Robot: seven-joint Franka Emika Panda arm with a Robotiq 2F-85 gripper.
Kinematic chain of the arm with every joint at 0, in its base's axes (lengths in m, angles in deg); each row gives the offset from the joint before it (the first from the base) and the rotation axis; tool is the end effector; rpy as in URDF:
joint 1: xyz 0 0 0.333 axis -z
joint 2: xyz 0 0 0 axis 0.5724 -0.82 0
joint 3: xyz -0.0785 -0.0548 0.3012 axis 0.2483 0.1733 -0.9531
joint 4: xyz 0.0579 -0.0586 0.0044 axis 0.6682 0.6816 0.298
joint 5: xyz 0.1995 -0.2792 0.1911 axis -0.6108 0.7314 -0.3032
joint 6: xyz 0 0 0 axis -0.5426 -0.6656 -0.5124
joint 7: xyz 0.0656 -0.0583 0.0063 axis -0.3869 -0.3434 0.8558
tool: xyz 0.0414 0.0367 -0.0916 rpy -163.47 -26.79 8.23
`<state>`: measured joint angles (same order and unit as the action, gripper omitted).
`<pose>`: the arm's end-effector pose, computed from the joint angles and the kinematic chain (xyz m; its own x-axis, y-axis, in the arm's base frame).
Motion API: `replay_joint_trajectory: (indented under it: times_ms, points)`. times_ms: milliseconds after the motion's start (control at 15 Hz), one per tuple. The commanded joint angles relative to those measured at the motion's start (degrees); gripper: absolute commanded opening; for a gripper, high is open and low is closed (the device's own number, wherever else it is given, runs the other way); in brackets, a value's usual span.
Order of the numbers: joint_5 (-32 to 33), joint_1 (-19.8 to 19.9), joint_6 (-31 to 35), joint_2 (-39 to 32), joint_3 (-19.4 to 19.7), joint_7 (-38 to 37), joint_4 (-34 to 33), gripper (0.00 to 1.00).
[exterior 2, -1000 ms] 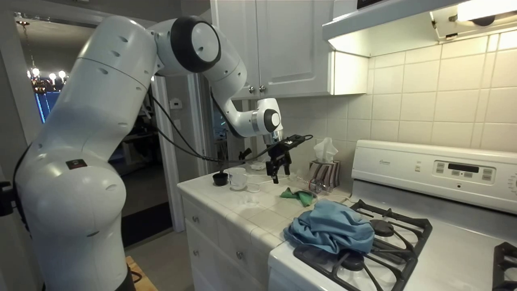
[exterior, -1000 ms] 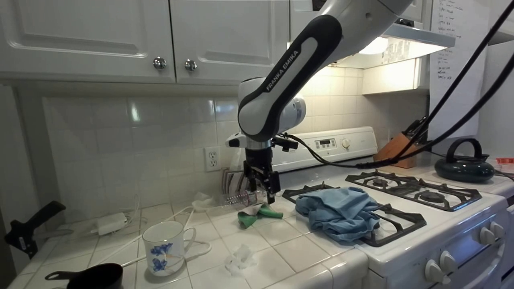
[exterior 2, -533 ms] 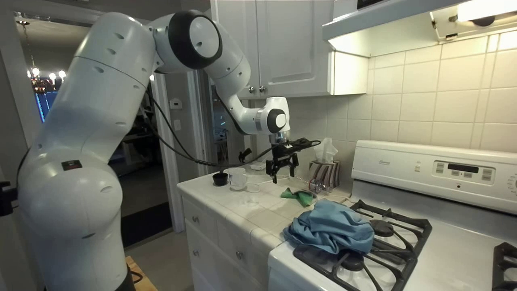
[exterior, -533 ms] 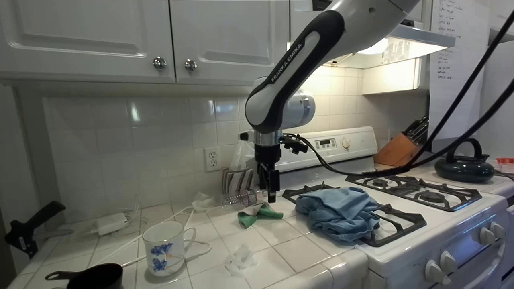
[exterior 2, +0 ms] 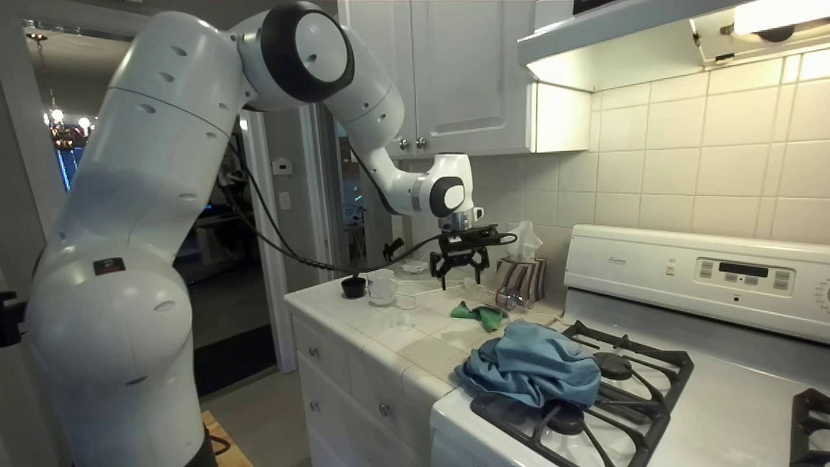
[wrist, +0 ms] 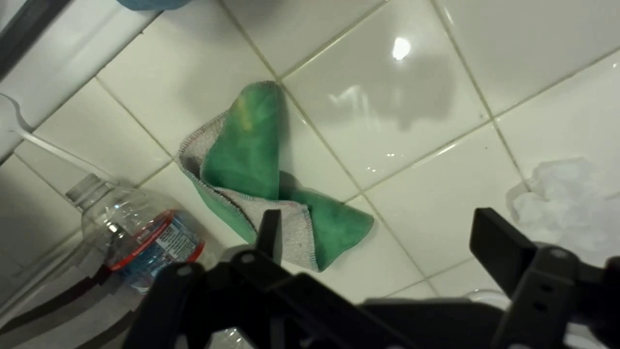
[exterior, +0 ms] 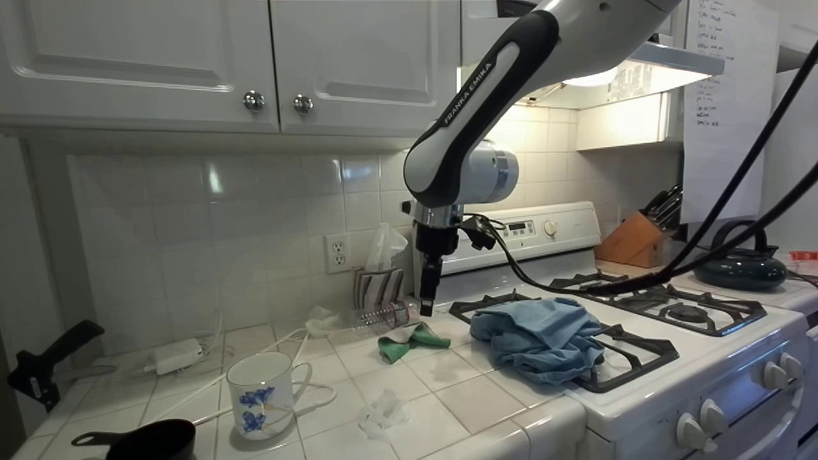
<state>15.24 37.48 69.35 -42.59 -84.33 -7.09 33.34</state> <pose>0.6510 0.0185 0.2947 0.6607 0.7369 0.1428 0.7283 -0.6754 0.1156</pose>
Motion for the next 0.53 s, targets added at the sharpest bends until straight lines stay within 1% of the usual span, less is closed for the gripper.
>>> replay_joint_trajectory:
  times_ms: [0, 133, 200, 333, 467]
  points:
    - [-0.9, -0.4, 6.7, 3.4, 0.1, -9.9, 5.3, 1.0]
    - [1.1, -1.4, 11.6, 4.1, 1.1, -17.0, 7.1, 1.0]
    - [1.1, 0.6, 7.6, 1.4, -0.8, -12.0, 3.0, 1.0]
    - [1.3, 0.3, 10.1, 1.9, -0.7, -15.4, 4.4, 1.0]
    - [1.3, 0.3, 10.4, 2.1, -0.7, -16.0, 4.6, 1.0]
